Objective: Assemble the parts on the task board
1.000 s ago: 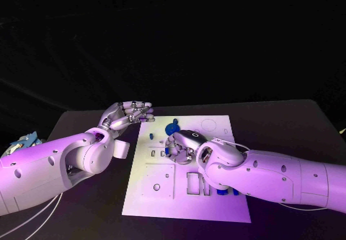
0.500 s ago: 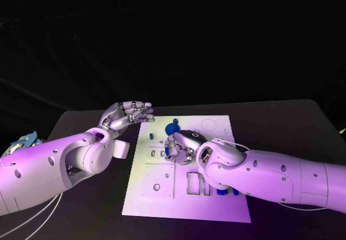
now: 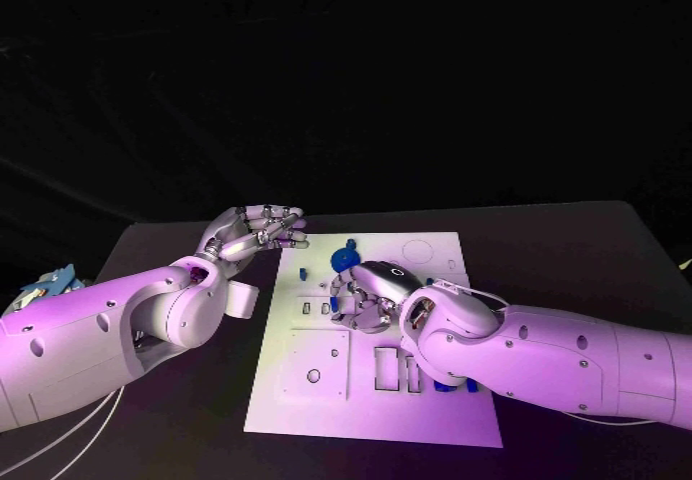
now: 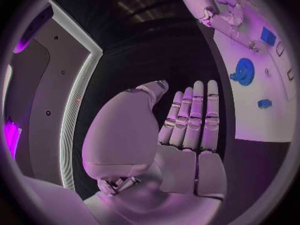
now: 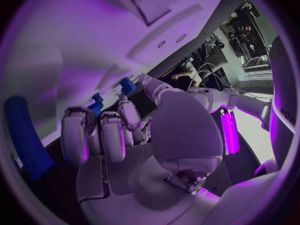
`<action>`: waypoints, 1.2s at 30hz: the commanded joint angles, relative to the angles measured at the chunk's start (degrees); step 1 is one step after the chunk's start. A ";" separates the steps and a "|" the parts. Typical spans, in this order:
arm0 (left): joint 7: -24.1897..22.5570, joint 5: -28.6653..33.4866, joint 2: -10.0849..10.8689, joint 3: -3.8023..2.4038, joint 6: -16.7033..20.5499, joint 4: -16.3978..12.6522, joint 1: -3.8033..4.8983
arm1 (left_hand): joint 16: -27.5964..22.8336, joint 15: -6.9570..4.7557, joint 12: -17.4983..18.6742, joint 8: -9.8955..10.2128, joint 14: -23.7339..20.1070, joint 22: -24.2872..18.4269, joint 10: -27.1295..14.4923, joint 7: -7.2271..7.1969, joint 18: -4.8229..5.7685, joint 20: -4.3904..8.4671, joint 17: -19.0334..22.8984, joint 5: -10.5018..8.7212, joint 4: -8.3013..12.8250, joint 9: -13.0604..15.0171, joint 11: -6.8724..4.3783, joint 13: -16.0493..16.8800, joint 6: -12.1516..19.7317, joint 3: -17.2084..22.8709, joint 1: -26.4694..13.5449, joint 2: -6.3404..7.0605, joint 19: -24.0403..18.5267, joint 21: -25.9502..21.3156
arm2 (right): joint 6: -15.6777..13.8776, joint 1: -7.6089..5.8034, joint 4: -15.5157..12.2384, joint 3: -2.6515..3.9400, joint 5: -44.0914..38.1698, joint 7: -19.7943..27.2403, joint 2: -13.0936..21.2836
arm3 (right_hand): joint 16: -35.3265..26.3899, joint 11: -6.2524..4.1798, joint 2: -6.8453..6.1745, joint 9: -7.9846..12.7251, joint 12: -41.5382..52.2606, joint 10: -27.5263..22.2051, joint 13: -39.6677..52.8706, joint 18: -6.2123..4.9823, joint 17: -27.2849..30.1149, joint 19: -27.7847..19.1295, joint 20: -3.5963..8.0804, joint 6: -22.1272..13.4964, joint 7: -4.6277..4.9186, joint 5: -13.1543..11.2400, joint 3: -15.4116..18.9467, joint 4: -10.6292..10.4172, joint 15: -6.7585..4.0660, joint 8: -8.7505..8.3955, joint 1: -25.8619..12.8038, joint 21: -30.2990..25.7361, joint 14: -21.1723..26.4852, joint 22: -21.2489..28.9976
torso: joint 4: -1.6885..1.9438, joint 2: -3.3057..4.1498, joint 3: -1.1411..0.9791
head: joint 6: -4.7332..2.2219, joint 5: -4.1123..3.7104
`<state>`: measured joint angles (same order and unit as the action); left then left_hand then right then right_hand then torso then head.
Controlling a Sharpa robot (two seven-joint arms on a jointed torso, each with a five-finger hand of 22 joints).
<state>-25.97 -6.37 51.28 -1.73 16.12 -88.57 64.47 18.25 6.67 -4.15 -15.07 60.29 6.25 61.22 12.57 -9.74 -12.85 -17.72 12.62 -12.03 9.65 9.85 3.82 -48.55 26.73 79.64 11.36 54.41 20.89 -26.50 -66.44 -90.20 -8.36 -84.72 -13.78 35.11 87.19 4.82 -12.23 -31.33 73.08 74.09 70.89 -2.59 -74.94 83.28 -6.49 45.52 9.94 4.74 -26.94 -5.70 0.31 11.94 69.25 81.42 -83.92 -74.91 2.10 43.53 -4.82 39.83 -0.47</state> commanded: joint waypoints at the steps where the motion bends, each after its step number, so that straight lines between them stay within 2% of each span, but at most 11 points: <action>1: 4.36 -3.99 -0.17 -0.02 -1.06 0.36 0.05 | 4.34 -1.58 -1.48 -0.20 4.90 1.33 3.73 0.01 -0.84 1.64 -2.60 -0.25 -1.39 0.30 -1.23 0.82 -0.73 -1.87 -2.88 0.29 3.75 2.96 | -4.88 -0.54 -1.23 0.29 3.33 9.05 1.46 | -0.29 0.18 0.58 -0.01 -0.01 -0.48 -0.07 -0.28 -6.47 -0.30 -0.26 0.60 -0.04 1.60 0.00 0.49 0.41 -0.05 1.80 -0.57 -4.09 -6.09 | -0.24 -0.21 0.05 | -0.30 0.19; 3: 7.10 -6.41 -0.32 -0.02 -1.14 0.87 0.05 | 9.61 -2.85 -3.23 -0.67 9.14 2.65 6.49 -0.69 -0.84 2.93 -5.62 -0.34 -2.86 0.56 -2.23 1.67 -1.55 -3.12 -4.67 0.14 6.72 5.74 | -5.42 -1.25 -1.80 0.46 7.60 12.76 2.71 | -0.40 0.15 1.05 -0.06 0.00 -0.48 -0.06 -0.37 -6.22 -0.50 -0.25 1.29 -0.07 3.04 -0.14 0.38 0.38 0.09 2.08 -0.89 -4.02 -5.85 | -0.36 -0.44 0.12 | -0.28 0.24; 5: 10.77 -9.44 -0.51 -0.02 -1.79 1.50 0.05 | 21.13 -4.82 -7.18 -1.49 13.89 5.85 9.39 -2.02 -0.62 5.31 -12.74 -0.24 -3.72 1.02 -3.87 4.19 -1.93 -4.57 -4.97 0.13 11.32 11.80 | -5.49 -2.22 -2.25 0.58 13.68 16.03 4.06 | -0.95 0.02 1.39 -0.21 -0.24 -0.75 -0.32 -0.69 -4.95 -1.29 -0.19 2.19 -0.20 4.15 -0.24 0.27 0.29 0.49 2.23 -2.00 -3.68 -4.86 | -0.46 -0.74 0.22 | -0.22 0.32; 6: 13.47 -11.70 -0.64 -0.02 -2.50 1.96 0.06 | 36.16 -5.50 -13.09 -3.08 15.80 9.42 9.61 -2.71 -0.52 6.63 -25.28 -0.19 -4.25 1.82 -4.88 8.48 -1.76 -6.32 -5.69 -0.41 12.84 17.79 | -5.44 -2.84 -2.48 0.63 17.36 17.59 4.88 | -1.11 -0.07 1.61 -0.34 -0.33 -0.86 -0.42 -0.81 -4.64 -1.60 -0.13 2.72 -0.29 4.78 -0.32 0.20 0.20 0.81 2.28 -2.46 -3.58 -4.47 | -0.52 -0.84 0.24 | -0.31 0.44; 9: 19.68 -17.47 -1.01 -0.02 -5.53 2.90 0.08 | 54.82 -6.47 -30.17 -8.20 18.85 16.55 3.37 -4.19 -0.65 7.61 -43.99 0.29 -4.00 4.48 -5.94 21.64 -0.28 -8.86 -6.82 -1.67 10.71 28.69 | -5.21 -4.53 -3.03 0.86 26.43 20.42 7.25 | -1.49 -0.15 1.65 -0.50 -0.86 -1.39 -0.98 -1.04 -3.85 -2.18 -0.05 3.11 -0.40 5.32 -0.17 -0.05 0.11 1.15 1.99 -3.32 -3.37 -3.72 | -0.70 -1.34 0.40 | -0.03 0.65; 10: 22.35 -20.13 -1.17 -0.02 -7.18 3.20 0.10 | 56.98 -6.82 -34.28 -9.95 20.01 17.58 4.14 -4.20 -0.63 7.55 -46.86 0.05 -4.35 5.40 -6.04 24.26 -1.21 -9.43 -8.26 -2.25 10.03 30.20 | -5.24 -5.14 -3.12 0.99 29.18 21.11 8.13 | -1.61 -0.18 1.67 -0.54 -1.05 -1.57 -1.17 -1.10 -3.59 -2.33 -0.03 3.14 -0.43 5.47 -0.13 -0.14 0.09 1.22 1.89 -3.56 -3.30 -3.52 | -0.73 -1.44 0.41 | -0.02 0.69; 14: 30.78 -29.44 -2.03 -0.02 -13.20 4.13 0.79 | 61.61 -7.86 -46.03 -16.28 23.08 22.19 2.24 -5.63 -0.68 8.34 -52.91 -0.06 -4.64 9.47 -7.36 32.50 -1.33 -11.31 -12.10 -3.42 8.40 36.62 | -5.45 -7.13 -2.97 1.42 36.88 22.40 10.85 | -1.64 -0.21 1.77 -0.62 -1.19 -1.71 -1.31 -1.11 -3.63 -2.35 0.02 3.19 -0.47 5.71 -0.04 -0.37 0.04 1.35 1.64 -3.65 -3.30 -3.47 | -0.85 -1.77 0.47 | 0.09 0.83; 17: 37.00 -36.48 -3.07 -0.02 -17.43 4.86 1.91 | 63.94 -8.64 -54.84 -20.93 24.83 28.78 5.42 -6.66 0.11 8.96 -56.61 -0.27 -4.74 12.94 -8.22 41.35 -0.92 -13.13 -13.68 -3.58 9.90 41.85 | -5.45 -8.51 -2.71 1.67 41.59 22.75 12.85 | -1.64 -0.23 1.81 -0.65 -1.24 -1.75 -1.35 -1.14 -3.67 -2.42 0.04 3.19 -0.49 5.83 0.00 -0.47 0.03 1.40 1.53 -3.77 -3.31 -3.38 | -0.78 -2.04 0.54 | 0.39 0.98; 21: 42.18 -42.24 -4.42 0.03 -20.41 5.69 3.44 | 66.04 -9.44 -59.92 -24.53 26.40 35.31 8.32 -7.68 1.03 9.60 -60.31 -0.49 -4.83 15.89 -9.13 46.78 -0.94 -14.39 -14.78 -4.16 12.41 46.36 | -5.31 -9.69 -2.27 1.83 44.28 22.76 14.40 | -1.63 -0.24 1.81 -0.67 -1.23 -1.73 -1.34 -1.12 -3.70 -2.37 0.05 3.18 -0.50 5.91 0.03 -0.52 0.02 1.42 1.46 -3.72 -3.32 -3.43 | -0.78 -2.25 0.48 | 0.66 1.25; 31: 51.17 -48.35 -8.75 1.05 -23.54 7.63 7.79 | 66.48 -10.14 -62.70 -27.47 26.83 40.24 10.21 -8.54 1.78 10.22 -61.14 -1.22 -4.90 18.92 -9.91 49.80 -0.77 -16.14 -16.66 -4.37 14.40 49.60 | -5.23 -10.78 -0.53 1.93 46.08 22.15 15.90 | -1.70 -0.27 1.78 -0.71 -1.37 -1.85 -1.49 -1.13 -3.61 -2.38 0.09 3.08 -0.52 6.28 0.13 -0.64 -0.01 1.47 1.31 -3.81 -3.30 -3.39 | -0.82 -2.21 0.41 | 1.11 1.70; 36: 53.66 -49.75 -10.57 1.69 -24.61 8.33 9.16 | 66.45 -10.32 -63.08 -28.25 26.84 40.99 10.42 -8.75 1.88 10.39 -61.12 -2.00 -4.91 19.94 -10.10 50.08 -0.55 -17.21 -17.90 -4.57 14.60 50.19 | -5.28 -10.90 -0.04 1.94 46.06 21.85 16.23 | -1.69 -0.28 1.75 -0.72 -1.39 -1.87 -1.51 -1.14 -3.65 -2.39 0.10 3.03 -0.53 6.41 0.16 -0.65 -0.02 1.47 1.29 -3.84 -3.31 -3.36 | -0.77 -2.10 0.46 | 1.27 1.74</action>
<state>23.49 -52.89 41.33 -0.10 -5.47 -80.39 73.37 84.49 -3.38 -67.01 -43.13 84.05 47.21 71.29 4.27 -8.83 -2.37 -74.95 10.82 -16.88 29.55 -0.40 53.89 -49.06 9.75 62.23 6.67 68.71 70.83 -31.65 -77.29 -90.34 -6.46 -39.79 7.67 51.27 85.76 4.40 -10.56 -31.98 71.90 72.67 69.45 -2.59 -74.92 81.12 -6.36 48.32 9.42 10.77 -26.71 -5.96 0.31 13.05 71.04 77.76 -83.92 -74.93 1.29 41.34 -4.39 41.00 1.25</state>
